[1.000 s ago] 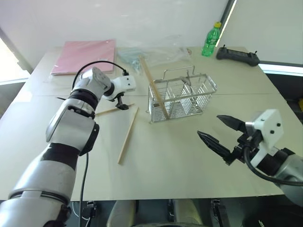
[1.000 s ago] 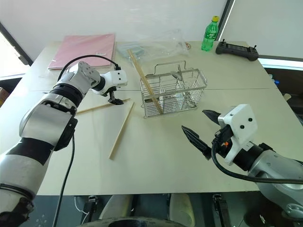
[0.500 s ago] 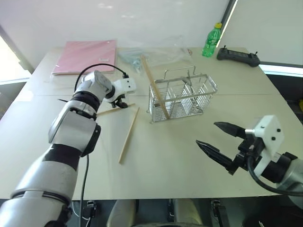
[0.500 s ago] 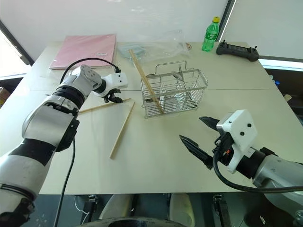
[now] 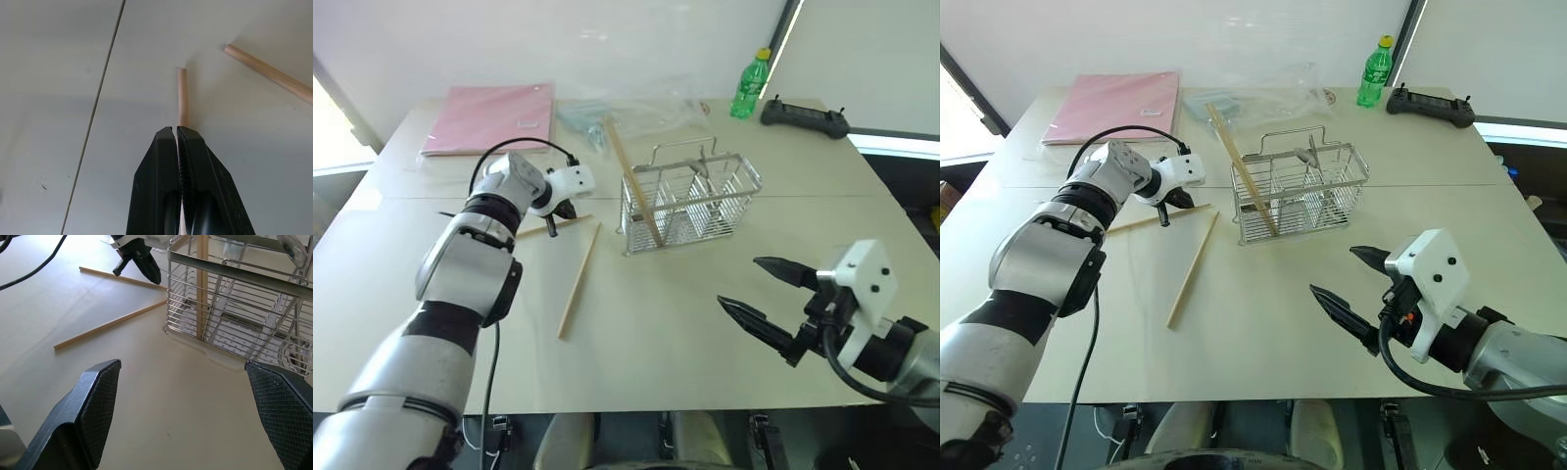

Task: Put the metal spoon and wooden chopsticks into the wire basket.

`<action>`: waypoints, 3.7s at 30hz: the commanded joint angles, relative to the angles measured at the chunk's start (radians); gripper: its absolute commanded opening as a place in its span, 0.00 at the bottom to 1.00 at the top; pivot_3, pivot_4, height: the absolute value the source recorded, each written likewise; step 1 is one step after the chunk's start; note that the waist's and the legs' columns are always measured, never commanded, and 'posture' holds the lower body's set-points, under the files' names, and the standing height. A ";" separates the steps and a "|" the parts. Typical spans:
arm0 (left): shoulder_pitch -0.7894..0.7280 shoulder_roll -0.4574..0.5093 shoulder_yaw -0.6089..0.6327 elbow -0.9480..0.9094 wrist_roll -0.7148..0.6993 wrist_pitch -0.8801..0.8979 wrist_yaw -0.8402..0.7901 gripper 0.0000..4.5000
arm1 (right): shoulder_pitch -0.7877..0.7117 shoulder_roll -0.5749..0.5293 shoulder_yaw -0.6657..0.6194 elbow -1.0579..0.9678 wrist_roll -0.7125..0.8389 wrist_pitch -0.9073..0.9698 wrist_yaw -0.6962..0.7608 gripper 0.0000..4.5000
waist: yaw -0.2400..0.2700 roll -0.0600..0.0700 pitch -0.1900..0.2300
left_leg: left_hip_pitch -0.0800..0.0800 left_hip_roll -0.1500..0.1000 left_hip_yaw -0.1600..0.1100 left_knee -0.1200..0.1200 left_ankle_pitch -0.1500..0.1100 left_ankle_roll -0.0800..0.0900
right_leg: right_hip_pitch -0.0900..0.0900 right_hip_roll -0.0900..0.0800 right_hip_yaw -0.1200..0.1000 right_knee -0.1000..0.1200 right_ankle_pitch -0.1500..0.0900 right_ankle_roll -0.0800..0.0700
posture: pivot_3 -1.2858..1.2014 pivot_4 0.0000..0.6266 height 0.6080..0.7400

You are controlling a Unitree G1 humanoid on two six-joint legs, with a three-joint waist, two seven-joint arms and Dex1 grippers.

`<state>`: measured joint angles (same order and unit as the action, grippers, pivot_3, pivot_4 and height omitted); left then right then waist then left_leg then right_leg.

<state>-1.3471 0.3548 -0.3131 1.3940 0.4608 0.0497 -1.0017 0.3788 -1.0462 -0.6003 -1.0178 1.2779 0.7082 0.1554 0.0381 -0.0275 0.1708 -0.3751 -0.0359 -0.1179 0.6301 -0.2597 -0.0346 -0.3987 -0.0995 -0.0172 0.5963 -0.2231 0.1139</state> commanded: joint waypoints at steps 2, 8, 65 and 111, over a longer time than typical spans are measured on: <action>-0.046 0.016 0.042 -0.013 -0.026 -0.008 -0.015 0.39 | -0.005 0.003 0.009 -0.029 0.002 -0.036 -0.012 0.93 | 0.000 0.000 0.000 | 0.000 0.000 0.000 0.000 0.000 0.000 | 0.000 0.000 0.000 0.000 0.000 0.000 | 0.52 0.24 0.86; -0.083 0.025 0.080 -0.014 -0.046 0.030 -0.043 0.59 | -0.015 0.024 0.063 -0.029 -0.022 -0.050 -0.032 0.93 | 0.000 0.000 0.000 | 0.000 0.000 0.000 0.000 0.000 0.000 | 0.000 0.000 0.000 0.000 0.001 -0.001 | 0.52 0.24 0.86; 0.006 -0.027 0.007 -0.001 0.083 0.024 0.157 0.01 | 0.028 -0.043 0.108 -0.029 0.024 -0.199 -0.173 0.93 | 0.000 0.000 0.000 | 0.002 0.000 0.000 0.001 0.000 0.000 | 0.002 0.000 0.000 0.000 0.002 -0.001 | 0.52 0.24 0.86; -0.011 -0.036 -0.023 -0.003 0.091 0.000 -0.033 0.50 | 0.090 -0.058 0.148 -0.029 -0.020 -0.250 -0.142 0.93 | -0.001 -0.001 0.000 | 0.001 0.000 0.000 0.001 0.000 0.000 | 0.002 0.000 0.001 0.000 0.002 -0.002 | 0.52 0.24 0.86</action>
<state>-1.3629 0.3198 -0.3285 1.4059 0.5429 0.0550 -1.0558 0.4680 -1.0936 -0.4162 -1.0181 1.2423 0.4874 0.0173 0.0375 -0.0281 0.1708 -0.3734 -0.0362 -0.1178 0.6315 -0.2597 -0.0345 -0.3966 -0.0994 -0.0166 0.5967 -0.2206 0.1119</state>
